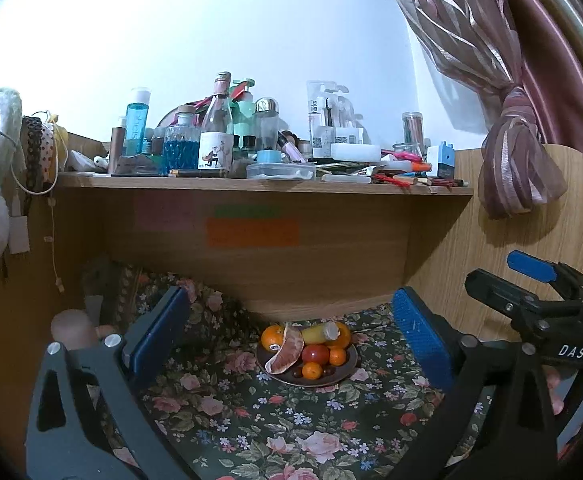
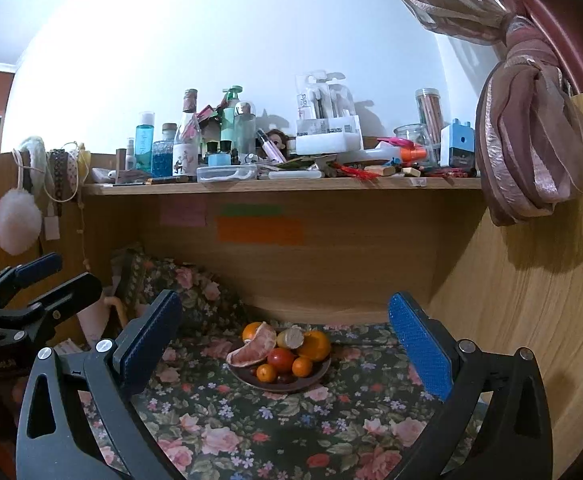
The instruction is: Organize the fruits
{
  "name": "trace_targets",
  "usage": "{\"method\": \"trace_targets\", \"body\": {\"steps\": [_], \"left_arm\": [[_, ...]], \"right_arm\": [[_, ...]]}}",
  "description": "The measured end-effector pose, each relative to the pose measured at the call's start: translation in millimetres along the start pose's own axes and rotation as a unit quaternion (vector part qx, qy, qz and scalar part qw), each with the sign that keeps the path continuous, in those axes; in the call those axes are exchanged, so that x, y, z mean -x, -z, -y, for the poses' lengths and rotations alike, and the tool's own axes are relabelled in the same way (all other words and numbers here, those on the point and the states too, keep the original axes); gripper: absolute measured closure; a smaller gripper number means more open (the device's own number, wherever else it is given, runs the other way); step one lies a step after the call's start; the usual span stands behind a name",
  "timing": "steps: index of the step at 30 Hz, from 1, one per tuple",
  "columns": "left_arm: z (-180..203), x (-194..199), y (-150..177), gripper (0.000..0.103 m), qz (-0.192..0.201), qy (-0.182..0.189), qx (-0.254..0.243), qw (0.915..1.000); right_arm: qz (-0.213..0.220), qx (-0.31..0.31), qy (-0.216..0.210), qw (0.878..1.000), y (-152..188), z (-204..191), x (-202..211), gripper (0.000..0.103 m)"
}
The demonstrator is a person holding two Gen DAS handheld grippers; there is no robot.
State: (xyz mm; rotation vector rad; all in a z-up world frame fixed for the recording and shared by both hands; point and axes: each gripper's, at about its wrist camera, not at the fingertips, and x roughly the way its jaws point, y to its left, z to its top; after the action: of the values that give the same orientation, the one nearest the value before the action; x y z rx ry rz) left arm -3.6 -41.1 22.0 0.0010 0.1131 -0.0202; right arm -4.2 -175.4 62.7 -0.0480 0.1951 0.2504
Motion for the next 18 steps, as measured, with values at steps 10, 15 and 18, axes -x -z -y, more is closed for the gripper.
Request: {"method": "trace_targets", "body": {"steps": [10, 15, 18], "left_arm": [[0.6, -3.9, 1.7, 0.0, -0.005, -0.002, -0.001, 1.0], [0.0, -4.8, 1.9, 0.0, -0.005, -0.001, -0.002, 1.0], [1.5, -5.0, 2.0, 0.0, -0.004, -0.002, -0.003, 1.0]], "right_arm": [[0.005, -0.005, 0.0, 1.0, -0.5, -1.1, 1.9, 0.0], [0.005, -0.006, -0.001, 1.0, -0.8, -0.3, 1.7, 0.0], [0.008, -0.007, 0.0, 1.0, -1.9, -0.3, 2.3, 0.0]]}}
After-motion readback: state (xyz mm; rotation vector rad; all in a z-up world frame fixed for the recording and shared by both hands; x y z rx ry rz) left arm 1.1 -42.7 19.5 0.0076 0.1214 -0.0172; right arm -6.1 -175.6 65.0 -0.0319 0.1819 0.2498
